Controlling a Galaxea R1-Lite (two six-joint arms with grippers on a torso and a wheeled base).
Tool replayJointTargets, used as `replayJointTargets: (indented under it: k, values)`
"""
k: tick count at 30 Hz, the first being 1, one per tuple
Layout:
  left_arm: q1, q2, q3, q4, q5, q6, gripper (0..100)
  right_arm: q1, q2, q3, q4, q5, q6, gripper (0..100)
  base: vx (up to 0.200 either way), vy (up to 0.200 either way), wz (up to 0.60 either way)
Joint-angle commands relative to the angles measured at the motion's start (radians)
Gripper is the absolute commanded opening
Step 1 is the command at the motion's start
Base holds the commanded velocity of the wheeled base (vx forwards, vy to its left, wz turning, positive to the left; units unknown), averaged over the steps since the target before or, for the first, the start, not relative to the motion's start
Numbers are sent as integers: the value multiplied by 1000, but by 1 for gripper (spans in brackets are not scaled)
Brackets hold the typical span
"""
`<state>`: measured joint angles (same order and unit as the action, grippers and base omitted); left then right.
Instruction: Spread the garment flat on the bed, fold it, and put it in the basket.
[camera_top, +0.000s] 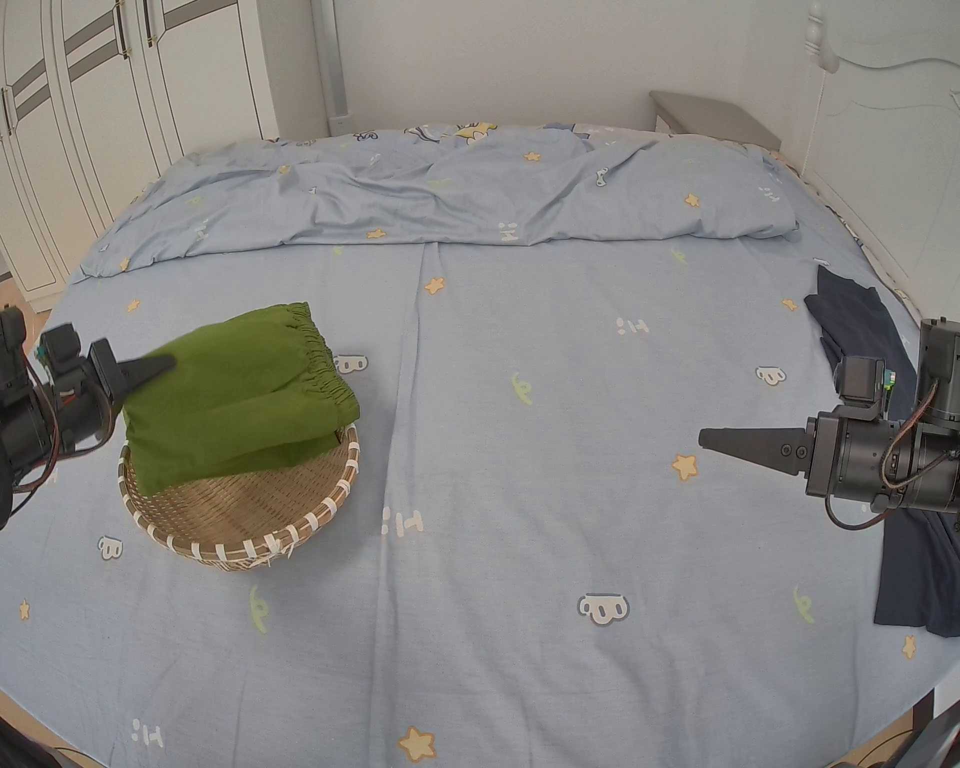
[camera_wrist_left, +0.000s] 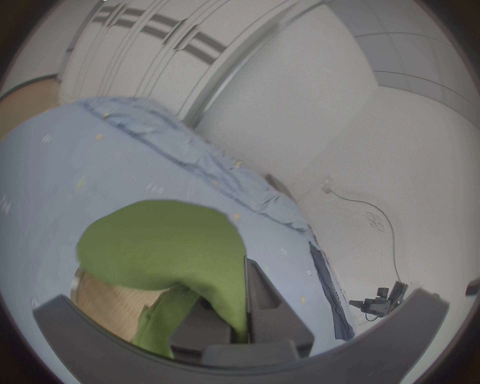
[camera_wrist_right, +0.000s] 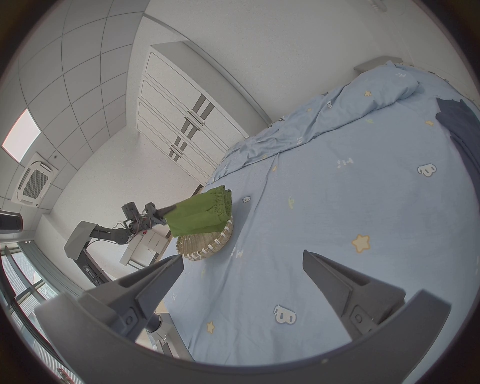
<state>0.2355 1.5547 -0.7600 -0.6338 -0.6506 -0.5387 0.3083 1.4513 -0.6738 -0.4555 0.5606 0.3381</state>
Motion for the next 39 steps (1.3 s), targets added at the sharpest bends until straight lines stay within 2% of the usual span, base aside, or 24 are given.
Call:
replayJointTargets:
  k: [1, 9, 15, 19, 21, 25, 36, 37, 39]
  values:
    - [79, 13, 62, 129, -3, -12, 0, 29, 0, 11, 0, 1, -1, 100, 0, 0, 0]
    - [67, 93, -76, 453, 2, -4, 0, 46, 0, 19, -2, -4, -1, 100, 0, 0, 0]
    - [28, 196, -193, 602, 16, 2, 0, 46, 3, 19, 0, -4, -1, 100, 0, 0, 0]
    - [5, 246, -232, 640, 51, 5, 0, 46, 8, 19, -2, -5, -2, 100, 0, 0, 0]
    - [-19, 312, -249, 654, 109, 28, 0, 46, 9, 19, -2, -7, -2, 100, 0, 0, 0]
    - [-41, 357, -251, 658, 169, 43, 0, 46, 11, 19, -2, -8, -2, 100, 0, 0, 0]
    - [-39, 312, -268, 700, 174, 45, 0, 46, 11, 19, -2, -8, -2, 100, 0, 0, 0]
    - [-39, 311, -268, 701, 174, 45, 100, 46, 9, 19, -2, -8, -2, 100, 0, 0, 0]
    - [-39, 300, -266, 706, 175, 52, 100, 45, 9, 17, -2, -8, -2, 100, 0, 0, 0]
